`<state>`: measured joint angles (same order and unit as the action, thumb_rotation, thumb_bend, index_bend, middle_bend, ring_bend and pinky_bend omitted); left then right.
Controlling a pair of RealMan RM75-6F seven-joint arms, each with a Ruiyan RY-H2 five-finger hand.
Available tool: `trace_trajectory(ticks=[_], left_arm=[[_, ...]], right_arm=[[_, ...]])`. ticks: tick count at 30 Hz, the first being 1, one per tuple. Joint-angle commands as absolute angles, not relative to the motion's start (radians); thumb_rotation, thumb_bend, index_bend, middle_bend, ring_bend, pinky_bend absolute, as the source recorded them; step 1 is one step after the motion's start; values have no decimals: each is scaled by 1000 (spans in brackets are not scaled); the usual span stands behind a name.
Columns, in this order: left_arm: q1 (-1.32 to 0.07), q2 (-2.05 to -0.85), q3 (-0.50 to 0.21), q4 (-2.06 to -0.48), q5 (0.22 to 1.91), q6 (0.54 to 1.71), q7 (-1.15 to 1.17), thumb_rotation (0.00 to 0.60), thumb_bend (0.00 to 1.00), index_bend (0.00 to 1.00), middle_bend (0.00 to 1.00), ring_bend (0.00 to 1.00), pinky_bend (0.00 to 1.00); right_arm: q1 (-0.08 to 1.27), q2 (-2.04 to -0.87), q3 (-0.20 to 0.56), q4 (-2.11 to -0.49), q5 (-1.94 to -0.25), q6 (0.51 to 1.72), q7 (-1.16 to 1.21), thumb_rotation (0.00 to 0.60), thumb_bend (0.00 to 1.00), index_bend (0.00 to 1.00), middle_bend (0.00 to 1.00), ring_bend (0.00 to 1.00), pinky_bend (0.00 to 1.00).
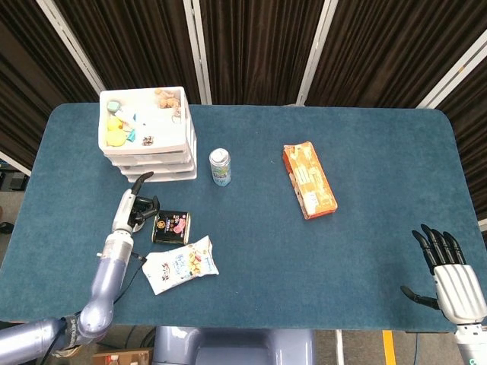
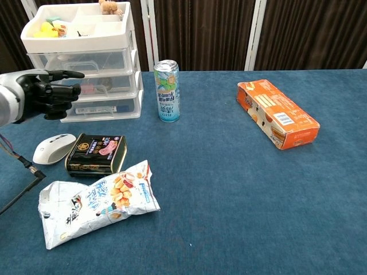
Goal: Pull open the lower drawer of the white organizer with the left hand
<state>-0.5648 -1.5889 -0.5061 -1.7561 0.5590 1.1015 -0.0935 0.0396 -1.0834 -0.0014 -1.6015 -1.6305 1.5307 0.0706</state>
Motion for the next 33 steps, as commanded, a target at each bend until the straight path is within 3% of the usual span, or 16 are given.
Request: trace_trajectory(ticks=[1, 15, 33], left_arm=[[-594, -1620, -548, -1724, 500, 1095, -112, 600, 645, 108, 963, 922, 939], [-649, -1687, -599, -1585, 374, 1063, -122, 600, 645, 105, 963, 922, 940], [-711, -1746, -615, -1444, 315, 995, -107, 600, 645, 105, 963, 922, 940]], right_arm=[[40, -1082, -2, -1603, -1630, 1530, 73, 600, 90, 0, 0, 0, 0], [41, -1078, -4, -1609, -1630, 1529, 90, 600, 90, 0, 0, 0, 0], [42, -1074, -5, -1613, -1632, 1529, 106, 600, 89, 0, 0, 0, 0]])
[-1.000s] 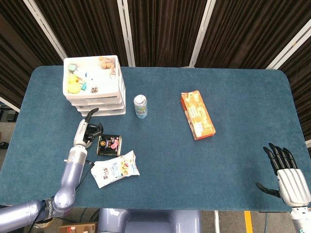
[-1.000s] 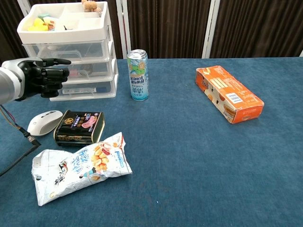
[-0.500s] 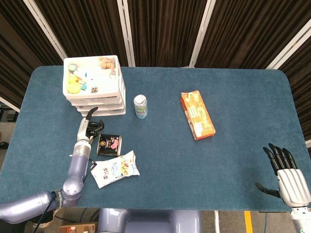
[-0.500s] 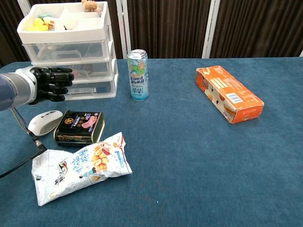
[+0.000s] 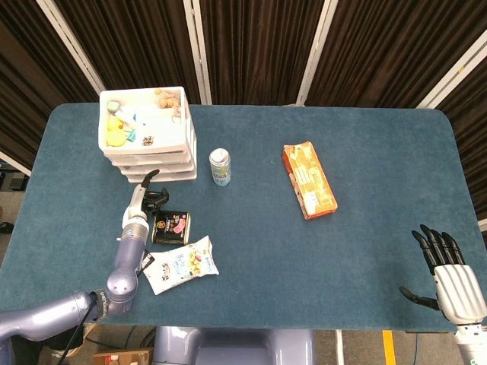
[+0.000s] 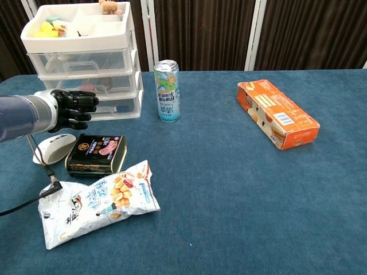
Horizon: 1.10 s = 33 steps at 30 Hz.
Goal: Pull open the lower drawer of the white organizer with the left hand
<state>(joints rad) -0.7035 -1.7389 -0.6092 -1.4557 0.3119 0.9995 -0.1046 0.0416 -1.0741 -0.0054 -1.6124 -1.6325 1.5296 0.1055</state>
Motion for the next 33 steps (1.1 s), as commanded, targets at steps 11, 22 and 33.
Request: trace_trajectory(ticks=[11, 22, 33], left_arm=[[-758, -1765, -641, -1389, 304, 960, -94, 600, 646, 109, 964, 922, 940], [-778, -1767, -643, -1366, 261, 934, -73, 600, 647, 248, 963, 923, 940], [-742, -1734, -599, -1436, 283, 937, -63, 600, 649, 288, 963, 923, 940]], right_arm=[[42, -1074, -6, -1614, -1632, 1528, 106, 600, 90, 0, 0, 0, 0], [43, -1076, -8, -1616, -1633, 1527, 104, 600, 90, 0, 0, 0, 0], [42, -1076, -7, -1617, -1629, 1526, 103, 600, 90, 0, 0, 0, 0]])
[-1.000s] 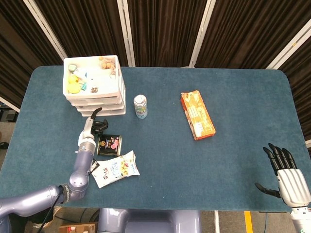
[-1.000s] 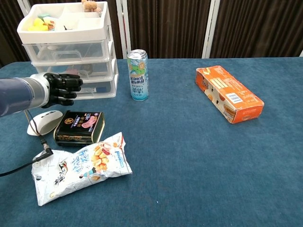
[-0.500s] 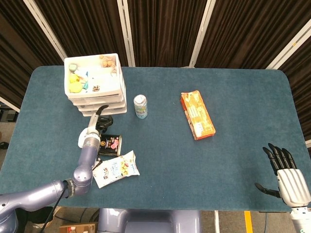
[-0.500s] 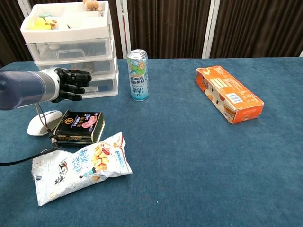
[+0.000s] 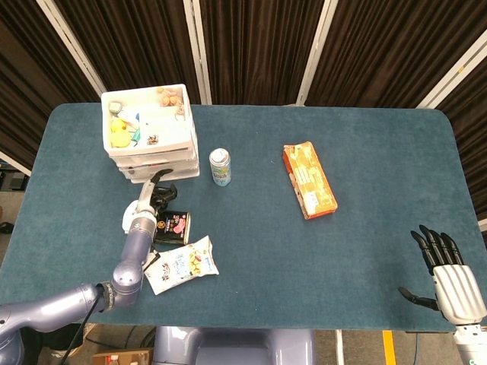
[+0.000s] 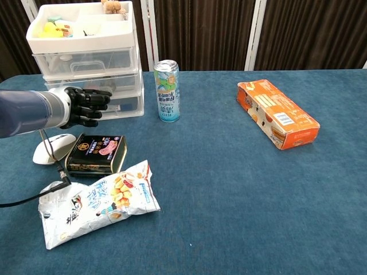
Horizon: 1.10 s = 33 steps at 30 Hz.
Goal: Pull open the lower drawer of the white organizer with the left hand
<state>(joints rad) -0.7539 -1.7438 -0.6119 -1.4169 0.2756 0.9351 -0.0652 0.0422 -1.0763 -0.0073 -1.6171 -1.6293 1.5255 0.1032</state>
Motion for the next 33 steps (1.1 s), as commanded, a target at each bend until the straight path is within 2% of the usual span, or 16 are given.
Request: trace_trajectory(ticks=[1, 13, 21, 27, 33], left_arm=[[-737, -1730, -595, -1445, 287, 938, -64, 600, 650, 289, 964, 923, 940], [-643, -1656, -514, -1594, 384, 965, -84, 600, 652, 279, 963, 923, 940], [-598, -1553, -408, -1690, 507, 986, -5, 600, 649, 208, 957, 918, 940], [-600, -1459, -345, -1761, 527, 998, 102, 600, 646, 216, 956, 917, 939], [-610, -1424, -319, -1799, 659, 1092, 181, 600, 645, 241, 968, 925, 941]], right_arm=[[42, -1076, -7, -1617, -1630, 1527, 103, 600, 90, 0, 0, 0, 0], [40, -1077, -7, -1618, -1632, 1531, 95, 600, 90, 0, 0, 0, 0], [38, -1081, -7, -1617, -1632, 1533, 84, 600, 89, 0, 0, 0, 0], [38, -1083, -7, -1618, -1629, 1532, 80, 600, 90, 0, 0, 0, 0], [37, -1087, -7, -1613, -1633, 1535, 75, 600, 90, 0, 0, 0, 0]])
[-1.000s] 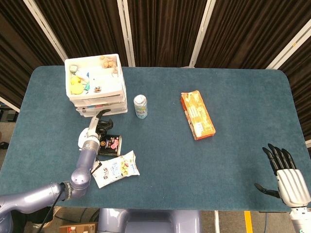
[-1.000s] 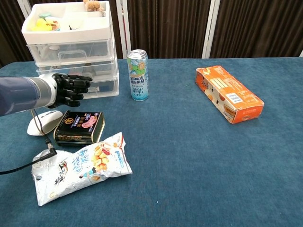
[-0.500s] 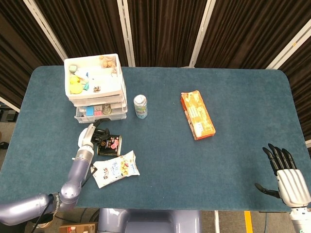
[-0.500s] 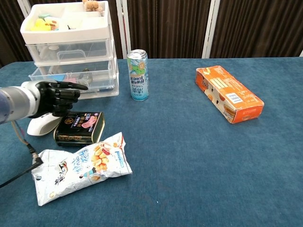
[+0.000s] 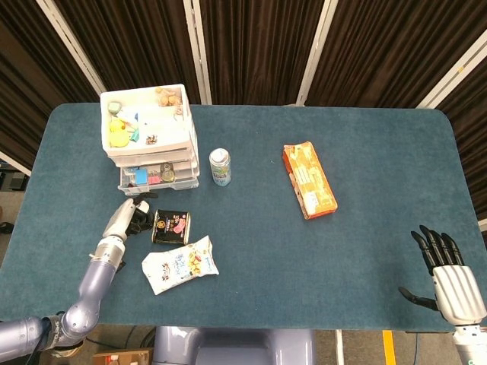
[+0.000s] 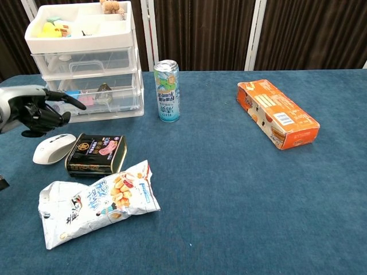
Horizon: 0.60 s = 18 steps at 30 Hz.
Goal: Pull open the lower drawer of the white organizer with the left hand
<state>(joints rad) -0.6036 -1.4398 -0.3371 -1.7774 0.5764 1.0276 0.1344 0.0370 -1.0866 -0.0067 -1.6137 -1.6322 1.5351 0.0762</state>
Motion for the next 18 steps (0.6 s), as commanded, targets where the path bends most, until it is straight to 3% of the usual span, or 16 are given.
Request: trace_trajectory(ticks=[1, 7, 18], left_arm=[[-611, -1424, -317, -1801, 675, 1104, 190, 600, 645, 245, 972, 927, 942], [-641, -1426, -322, -1798, 717, 1192, 295, 600, 646, 239, 981, 938, 948], [-765, -1433, -391, -1788, 370, 1188, 517, 600, 648, 237, 988, 942, 952]], right_arm=[[37, -1088, -7, -1613, -1632, 1535, 75, 600, 90, 0, 0, 0, 0], [37, -1087, -7, -1614, -1629, 1531, 75, 600, 90, 0, 0, 0, 0], [37, -1084, -8, -1620, -1622, 1523, 77, 600, 90, 0, 0, 0, 0]])
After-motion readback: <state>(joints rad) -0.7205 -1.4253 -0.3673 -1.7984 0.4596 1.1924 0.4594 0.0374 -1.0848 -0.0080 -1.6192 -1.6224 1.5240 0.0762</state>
